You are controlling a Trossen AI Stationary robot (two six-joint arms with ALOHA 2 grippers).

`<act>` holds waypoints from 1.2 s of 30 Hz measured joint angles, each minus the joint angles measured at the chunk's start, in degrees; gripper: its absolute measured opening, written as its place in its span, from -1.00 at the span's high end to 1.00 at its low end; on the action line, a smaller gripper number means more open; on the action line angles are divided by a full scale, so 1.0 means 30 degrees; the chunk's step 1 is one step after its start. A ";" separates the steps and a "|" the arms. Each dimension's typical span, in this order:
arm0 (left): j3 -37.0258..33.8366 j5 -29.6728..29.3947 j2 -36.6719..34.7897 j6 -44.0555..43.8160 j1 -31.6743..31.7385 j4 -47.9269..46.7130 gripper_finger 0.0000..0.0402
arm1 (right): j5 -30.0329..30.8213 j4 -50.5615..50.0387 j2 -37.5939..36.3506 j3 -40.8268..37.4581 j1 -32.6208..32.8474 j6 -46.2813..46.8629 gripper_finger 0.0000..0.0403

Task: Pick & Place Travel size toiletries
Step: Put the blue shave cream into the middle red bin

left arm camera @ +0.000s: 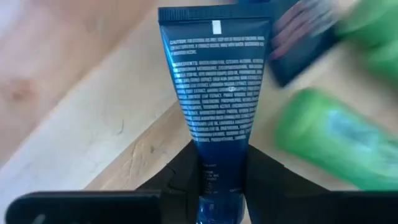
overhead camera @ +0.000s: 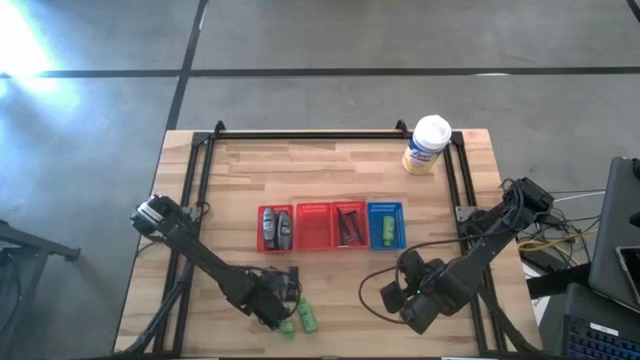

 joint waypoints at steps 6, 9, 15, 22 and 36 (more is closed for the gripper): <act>0.0990 -0.4542 -0.2543 -0.0146 0.0379 0.0190 0.53 | 0.0000 0.0022 0.0000 -0.0013 0.0000 0.0086 -0.71; 0.0983 -0.7032 -0.3594 -0.0066 0.1365 0.0942 0.53 | 0.0000 0.0029 0.0007 -0.0015 -0.0001 0.0380 -0.74; 0.0858 -0.8462 -0.3622 0.2503 0.5035 0.3485 0.54 | 0.0000 0.0066 0.0022 -0.0015 0.0000 0.0830 -0.75; 0.0618 -0.6655 -0.2628 0.2959 0.8310 0.3991 0.53 | 0.0007 0.0102 0.0022 -0.0015 0.0000 0.1570 -0.64; 0.0618 -0.5150 -0.1855 0.1829 0.8964 0.3981 0.08 | 0.0073 0.0104 0.0022 -0.0029 0.0007 0.1592 -0.65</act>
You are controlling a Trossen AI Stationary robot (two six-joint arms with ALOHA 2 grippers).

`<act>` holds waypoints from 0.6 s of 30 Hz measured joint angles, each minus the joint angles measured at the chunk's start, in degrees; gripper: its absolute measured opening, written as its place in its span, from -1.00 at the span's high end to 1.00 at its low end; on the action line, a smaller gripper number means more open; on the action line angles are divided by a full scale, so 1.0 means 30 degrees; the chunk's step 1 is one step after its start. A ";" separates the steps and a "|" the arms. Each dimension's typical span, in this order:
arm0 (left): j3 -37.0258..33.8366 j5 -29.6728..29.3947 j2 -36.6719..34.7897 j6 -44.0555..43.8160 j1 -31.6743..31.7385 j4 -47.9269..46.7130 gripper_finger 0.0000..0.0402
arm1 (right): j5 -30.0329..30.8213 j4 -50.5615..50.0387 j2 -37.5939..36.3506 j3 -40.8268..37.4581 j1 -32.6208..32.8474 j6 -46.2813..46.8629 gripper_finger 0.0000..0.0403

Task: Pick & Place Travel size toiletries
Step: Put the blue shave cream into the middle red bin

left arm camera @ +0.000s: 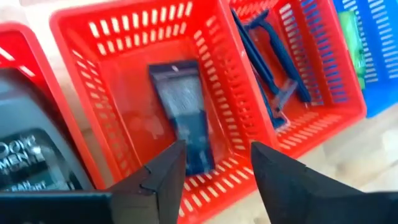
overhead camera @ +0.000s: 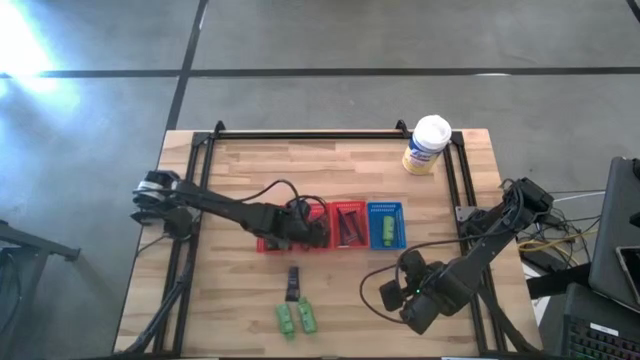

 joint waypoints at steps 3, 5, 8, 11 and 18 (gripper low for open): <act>0.0000 0.0379 -0.0187 0.0444 -0.0375 0.0007 0.04 | 0.0000 -0.0002 0.0000 0.0000 0.0000 -0.0149 -0.69; 0.0091 0.0869 -0.0462 0.1745 -0.0939 -0.0008 0.04 | 0.0000 -0.0001 0.0000 0.0000 0.0000 -0.0205 -0.72; 0.0341 0.1477 -0.0882 0.3086 -0.2437 -0.0208 0.04 | -0.0007 -0.0002 0.0000 -0.0007 0.0000 -0.0206 -0.74; 0.0399 0.1625 -0.0996 0.1700 -0.4062 -0.1692 0.04 | -0.0015 0.0036 0.0000 -0.0007 0.0000 -0.0207 -0.76; -0.0066 0.0938 -0.0155 -0.3367 -0.6542 -0.3145 0.04 | -0.0029 0.0007 0.0000 -0.0044 0.0000 -0.0637 -0.69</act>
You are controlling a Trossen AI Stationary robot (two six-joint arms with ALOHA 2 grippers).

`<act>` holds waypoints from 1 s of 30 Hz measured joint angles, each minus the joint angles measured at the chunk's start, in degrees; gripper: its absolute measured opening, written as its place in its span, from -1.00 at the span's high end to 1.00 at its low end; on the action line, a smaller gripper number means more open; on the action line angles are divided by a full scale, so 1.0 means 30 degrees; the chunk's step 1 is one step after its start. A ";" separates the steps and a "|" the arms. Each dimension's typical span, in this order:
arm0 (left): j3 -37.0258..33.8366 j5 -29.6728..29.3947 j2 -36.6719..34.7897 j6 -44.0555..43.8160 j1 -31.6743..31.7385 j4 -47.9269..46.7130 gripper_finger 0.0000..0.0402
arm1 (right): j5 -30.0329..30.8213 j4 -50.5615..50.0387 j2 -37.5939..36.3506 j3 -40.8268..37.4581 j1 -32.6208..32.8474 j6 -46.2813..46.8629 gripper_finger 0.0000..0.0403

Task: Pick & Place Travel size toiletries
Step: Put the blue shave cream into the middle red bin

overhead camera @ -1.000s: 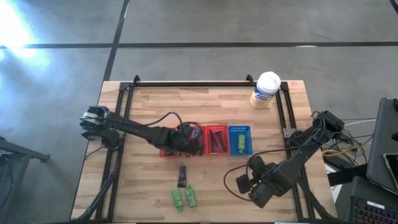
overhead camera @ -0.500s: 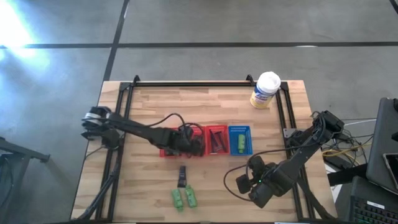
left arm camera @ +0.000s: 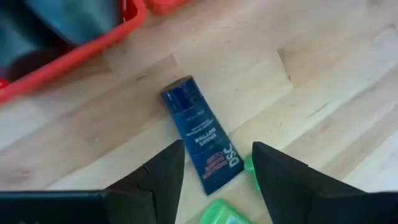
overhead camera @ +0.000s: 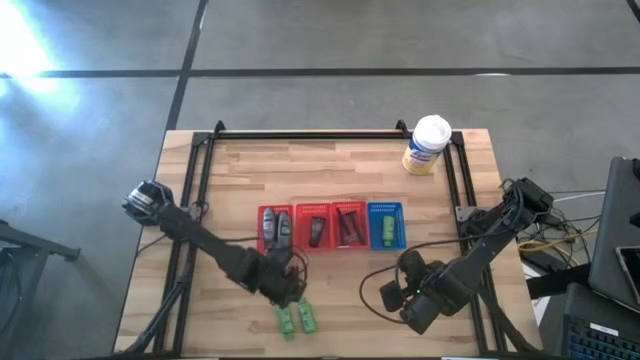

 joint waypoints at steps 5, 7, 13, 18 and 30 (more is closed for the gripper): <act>0.0000 -0.0273 0.1131 -0.1650 0.0040 0.0042 -0.08 | -0.0036 0.0013 0.0000 -0.0022 0.0001 -0.0162 -0.64; 0.0000 -0.0161 0.1616 -0.2145 0.0163 0.0064 -0.16 | -0.0036 0.0013 0.0000 -0.0022 0.0000 -0.0210 -0.64; 0.0007 -0.0088 0.2567 -0.2554 0.0250 0.0784 -0.40 | -0.0044 0.0034 0.0000 -0.0022 0.0044 -0.0210 -0.71; 0.0007 -0.0827 0.3023 -0.2531 0.0424 0.0839 -0.44 | -0.0044 0.0018 0.0000 -0.0029 0.0036 -0.0225 -0.76; 0.0036 -0.0558 0.4162 -0.1355 0.0798 0.0680 -0.18 | -0.0044 -0.0009 -0.0007 -0.0095 0.0036 -0.0217 -0.63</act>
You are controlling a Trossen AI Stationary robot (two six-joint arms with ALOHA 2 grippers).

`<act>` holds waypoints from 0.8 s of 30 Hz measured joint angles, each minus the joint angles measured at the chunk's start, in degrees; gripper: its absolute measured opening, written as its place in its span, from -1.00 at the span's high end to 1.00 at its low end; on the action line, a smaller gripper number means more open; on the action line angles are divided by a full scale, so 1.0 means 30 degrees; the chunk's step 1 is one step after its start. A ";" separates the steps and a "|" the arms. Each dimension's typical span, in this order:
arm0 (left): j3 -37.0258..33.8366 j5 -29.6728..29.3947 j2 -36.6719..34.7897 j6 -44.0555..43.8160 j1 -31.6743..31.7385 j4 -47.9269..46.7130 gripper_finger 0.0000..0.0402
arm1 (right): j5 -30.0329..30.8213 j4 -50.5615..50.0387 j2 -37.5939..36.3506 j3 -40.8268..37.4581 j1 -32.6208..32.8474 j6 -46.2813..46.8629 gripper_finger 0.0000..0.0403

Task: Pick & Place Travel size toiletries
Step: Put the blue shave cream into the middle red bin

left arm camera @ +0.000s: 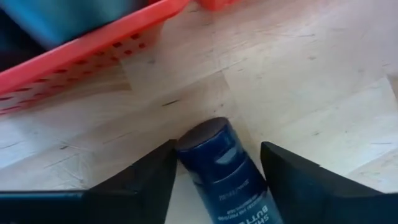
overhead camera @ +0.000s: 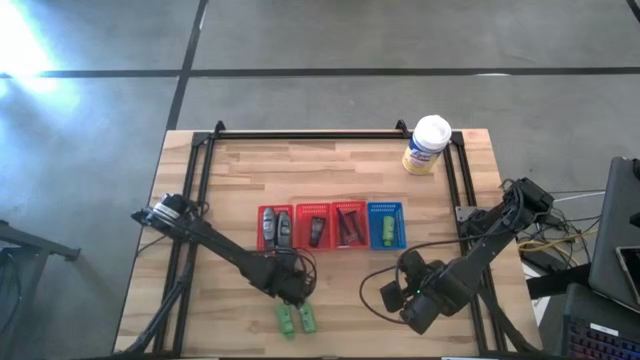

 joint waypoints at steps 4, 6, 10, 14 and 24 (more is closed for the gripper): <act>-0.0064 -0.0100 -0.0265 0.0710 0.0020 0.0084 0.05 | 0.0000 -0.0007 0.0000 -0.0060 0.0000 0.0022 -0.64; 0.0035 -0.0289 -0.0353 0.0986 0.0052 0.0354 0.18 | 0.0000 0.0010 0.0000 -0.0115 0.0000 0.0028 -0.66; 0.0683 -0.0401 -0.0664 0.1545 0.0051 0.0337 0.35 | 0.0000 0.0011 0.0000 -0.0172 0.0000 0.0066 -0.71; 0.2101 -0.0524 -0.1147 0.2787 0.0026 0.0239 0.35 | 0.0000 0.0027 0.0000 -0.0238 0.0000 0.0066 -0.73; 0.6376 -0.4543 -0.1688 0.7033 0.2478 -0.1327 0.32 | -0.0030 0.0050 -0.0015 -0.0474 0.0000 0.0215 -0.63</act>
